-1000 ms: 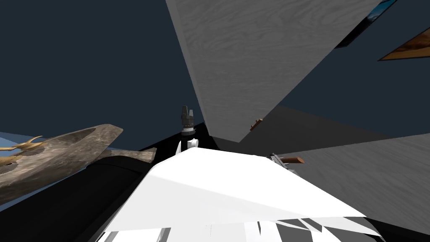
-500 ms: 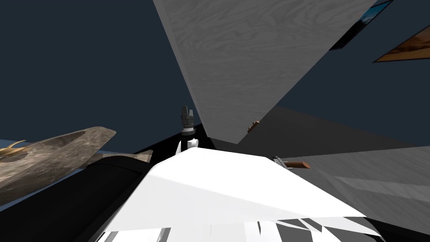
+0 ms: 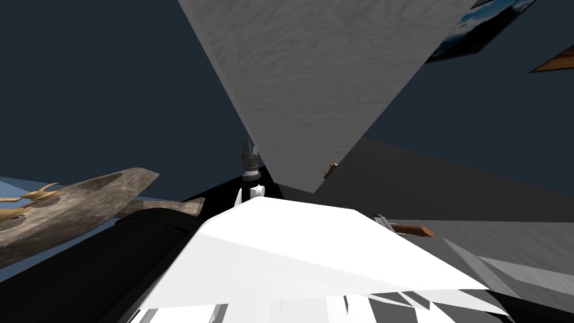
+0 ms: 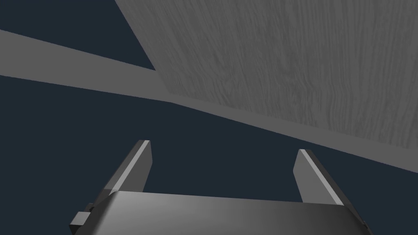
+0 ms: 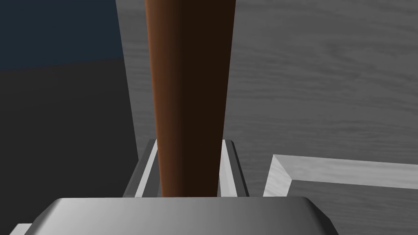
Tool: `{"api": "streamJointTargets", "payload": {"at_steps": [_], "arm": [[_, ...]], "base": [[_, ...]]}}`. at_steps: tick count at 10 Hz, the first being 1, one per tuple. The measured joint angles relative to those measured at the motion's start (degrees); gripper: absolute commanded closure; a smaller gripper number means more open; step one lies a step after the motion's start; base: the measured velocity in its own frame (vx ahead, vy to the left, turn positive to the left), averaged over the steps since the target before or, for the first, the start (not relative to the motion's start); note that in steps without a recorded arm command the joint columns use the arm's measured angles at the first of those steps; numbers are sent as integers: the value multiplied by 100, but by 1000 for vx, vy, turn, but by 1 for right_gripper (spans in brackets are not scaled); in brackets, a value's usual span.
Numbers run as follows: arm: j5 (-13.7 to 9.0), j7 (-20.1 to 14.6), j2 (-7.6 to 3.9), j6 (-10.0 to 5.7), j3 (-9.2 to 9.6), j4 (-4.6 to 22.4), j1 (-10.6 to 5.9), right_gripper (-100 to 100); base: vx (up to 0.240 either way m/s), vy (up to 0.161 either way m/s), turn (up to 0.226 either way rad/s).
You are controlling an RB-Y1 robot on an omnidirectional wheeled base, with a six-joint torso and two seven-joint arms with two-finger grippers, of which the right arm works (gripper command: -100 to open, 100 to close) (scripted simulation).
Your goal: Push the door open
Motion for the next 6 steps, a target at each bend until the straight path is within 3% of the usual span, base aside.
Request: {"api": "streamJointTargets", "payload": {"at_steps": [4, 5, 6], "arm": [[-284, 40, -34, -278, -289, 213, -103, 100], [-343, -14, -87, -385, -366, 384, -156, 100], [-389, 4, -107, -428, -421, 362, -164, 100]], "base": [[46, -176, 60], [-4, -137, 21], [-2, -57, -4]]}}
